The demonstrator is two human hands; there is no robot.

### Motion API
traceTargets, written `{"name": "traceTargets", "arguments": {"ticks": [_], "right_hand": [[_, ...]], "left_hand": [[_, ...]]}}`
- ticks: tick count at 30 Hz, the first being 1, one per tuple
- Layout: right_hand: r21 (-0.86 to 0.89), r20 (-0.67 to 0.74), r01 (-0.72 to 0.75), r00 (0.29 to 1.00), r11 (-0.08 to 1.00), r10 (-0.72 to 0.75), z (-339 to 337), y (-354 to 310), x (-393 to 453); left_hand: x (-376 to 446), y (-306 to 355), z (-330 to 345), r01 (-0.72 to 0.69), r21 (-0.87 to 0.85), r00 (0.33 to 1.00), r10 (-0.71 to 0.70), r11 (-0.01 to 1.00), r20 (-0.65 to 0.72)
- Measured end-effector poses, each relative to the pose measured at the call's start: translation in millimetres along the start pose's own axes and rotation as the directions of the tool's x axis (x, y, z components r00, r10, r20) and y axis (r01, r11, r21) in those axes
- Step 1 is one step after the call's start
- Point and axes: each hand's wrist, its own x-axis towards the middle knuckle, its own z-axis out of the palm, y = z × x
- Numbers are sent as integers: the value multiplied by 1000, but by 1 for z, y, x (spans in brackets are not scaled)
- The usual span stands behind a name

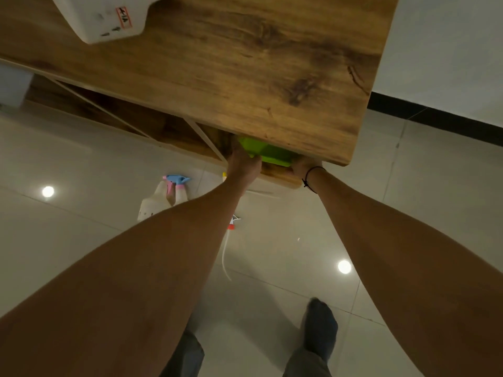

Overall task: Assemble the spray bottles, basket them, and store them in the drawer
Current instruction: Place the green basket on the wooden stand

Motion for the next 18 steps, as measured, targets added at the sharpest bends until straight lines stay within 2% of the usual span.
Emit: {"name": "traceTargets", "arguments": {"ticks": [2,4,6,8,10,12,15,18], "right_hand": [[44,-25,-21,999,999,22,1,3,-4],[237,-43,-29,998,971,40,1,11,-11],[421,-131,-24,988,907,87,-4,20,-29],[587,-115,-86,975,805,188,-12,34,-53],[526,-103,-74,983,847,150,-23,48,-78],[394,-109,-45,990,918,95,-36,65,-97],[378,-117,-68,986,923,120,-58,85,-134],[330,-111,-100,983,939,144,-85,109,-175]], "left_hand": [[-10,-4,-2,-33,-3,999,33,999,-25],[-24,-10,-4,-20,-30,999,19,999,-48],[-39,-12,-5,22,-44,999,-23,999,-38],[-59,-12,-6,77,6,997,-77,997,27],[-79,-12,-5,100,53,991,-104,994,79],[-101,-8,-3,143,54,981,-148,988,128],[-132,3,6,188,12,959,-187,982,211],[-167,12,16,192,10,953,-189,981,236]]}}
